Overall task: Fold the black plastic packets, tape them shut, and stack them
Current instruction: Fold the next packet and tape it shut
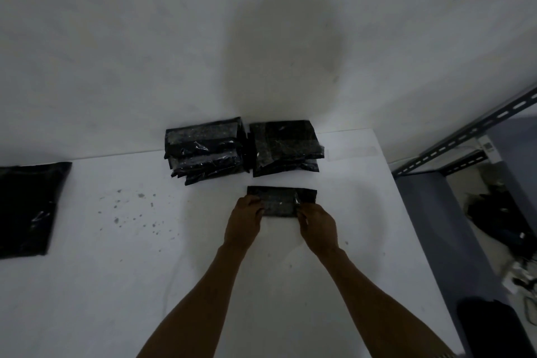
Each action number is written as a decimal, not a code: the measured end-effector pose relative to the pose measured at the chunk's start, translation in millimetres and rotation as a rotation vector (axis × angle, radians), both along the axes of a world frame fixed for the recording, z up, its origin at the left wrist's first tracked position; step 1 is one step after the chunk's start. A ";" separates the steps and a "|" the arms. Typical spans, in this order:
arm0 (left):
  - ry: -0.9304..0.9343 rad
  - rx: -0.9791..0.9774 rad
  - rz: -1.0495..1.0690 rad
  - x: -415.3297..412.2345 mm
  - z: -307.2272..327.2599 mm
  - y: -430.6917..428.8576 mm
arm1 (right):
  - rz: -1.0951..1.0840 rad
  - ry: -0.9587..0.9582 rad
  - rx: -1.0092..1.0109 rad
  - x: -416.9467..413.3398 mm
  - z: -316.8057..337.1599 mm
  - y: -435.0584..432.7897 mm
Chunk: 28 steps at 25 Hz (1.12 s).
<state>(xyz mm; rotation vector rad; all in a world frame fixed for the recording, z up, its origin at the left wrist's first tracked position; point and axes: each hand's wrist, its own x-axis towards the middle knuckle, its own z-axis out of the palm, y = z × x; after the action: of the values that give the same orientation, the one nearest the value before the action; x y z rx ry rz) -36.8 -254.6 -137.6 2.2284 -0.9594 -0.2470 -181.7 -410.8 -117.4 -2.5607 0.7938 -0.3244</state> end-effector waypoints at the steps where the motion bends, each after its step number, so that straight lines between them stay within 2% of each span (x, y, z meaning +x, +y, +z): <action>1: -0.053 0.010 0.008 0.6 -1.0 5.8 | 0.008 -0.003 -0.074 3.3 4.2 0.9; 4: -0.159 0.099 0.051 9.2 -5.6 26.3 | 0.266 0.029 -0.254 19.2 2.4 5.3; 6: -0.164 0.188 0.074 15.0 -9.5 36.7 | 0.459 0.137 -0.283 20.4 -9.6 18.7; 7: -0.157 0.224 0.088 17.3 -11.1 39.4 | 0.487 0.178 -0.279 18.0 -17.0 24.3; 11: -0.140 0.348 0.092 20.1 -13.6 53.5 | 0.441 0.294 -0.235 8.2 -25.0 37.2; 18: -0.140 0.434 0.118 24.1 -14.8 69.8 | 0.403 0.328 -0.241 31.0 -10.4 46.9; 25: -0.170 0.489 0.136 23.6 -15.8 72.2 | 0.324 0.302 -0.195 39.7 -7.6 8.4; 28: -0.156 0.483 0.140 25.3 -14.3 72.0 | 0.364 0.246 -0.113 42.0 -2.7 -8.8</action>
<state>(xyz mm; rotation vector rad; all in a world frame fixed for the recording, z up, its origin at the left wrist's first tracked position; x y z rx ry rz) -11.5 -182.6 -151.9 2.7796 -0.8871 -0.2653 -139.7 -419.6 -120.1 -2.8192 0.3812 0.0629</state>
